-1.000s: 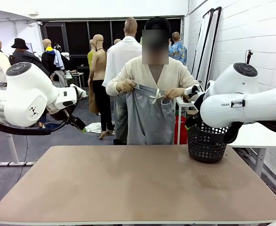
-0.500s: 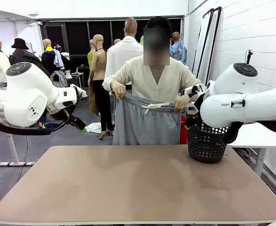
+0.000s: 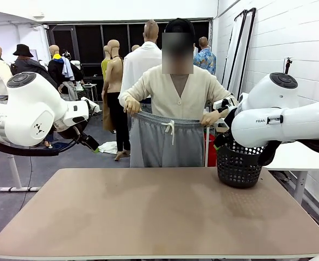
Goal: Fold the training pants.
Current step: Grab both ends of the Training pants handed by a person.
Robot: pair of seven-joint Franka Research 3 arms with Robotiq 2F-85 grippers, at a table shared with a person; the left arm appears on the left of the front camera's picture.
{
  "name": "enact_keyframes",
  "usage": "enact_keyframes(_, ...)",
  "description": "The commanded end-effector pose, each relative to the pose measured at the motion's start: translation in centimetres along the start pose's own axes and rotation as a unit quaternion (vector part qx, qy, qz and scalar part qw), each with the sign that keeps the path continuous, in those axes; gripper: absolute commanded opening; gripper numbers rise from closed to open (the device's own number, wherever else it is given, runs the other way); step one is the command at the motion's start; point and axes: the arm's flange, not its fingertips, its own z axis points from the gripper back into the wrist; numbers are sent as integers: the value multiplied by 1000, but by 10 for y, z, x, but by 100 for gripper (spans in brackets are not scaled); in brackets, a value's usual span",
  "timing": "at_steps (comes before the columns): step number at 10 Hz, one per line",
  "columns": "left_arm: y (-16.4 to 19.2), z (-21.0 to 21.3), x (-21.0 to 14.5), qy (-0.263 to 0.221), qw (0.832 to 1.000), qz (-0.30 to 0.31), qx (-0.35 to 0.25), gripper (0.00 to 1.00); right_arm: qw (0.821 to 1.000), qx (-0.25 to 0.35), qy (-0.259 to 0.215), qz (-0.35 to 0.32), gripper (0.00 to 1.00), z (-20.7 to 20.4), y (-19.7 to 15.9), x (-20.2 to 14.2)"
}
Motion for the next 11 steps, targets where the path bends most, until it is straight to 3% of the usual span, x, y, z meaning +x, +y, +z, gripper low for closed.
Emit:
enact_keyframes(1, 0, -1, 1, -1, 1000, -2, -1, 100, 1000, -2, 0, 6, 100, 0, -1, 0)
enact_keyframes(11, 0, -1, 1, -1, 1000, -2, -1, 100, 1000, -2, 0, 6, 100, 0, -1, 0)
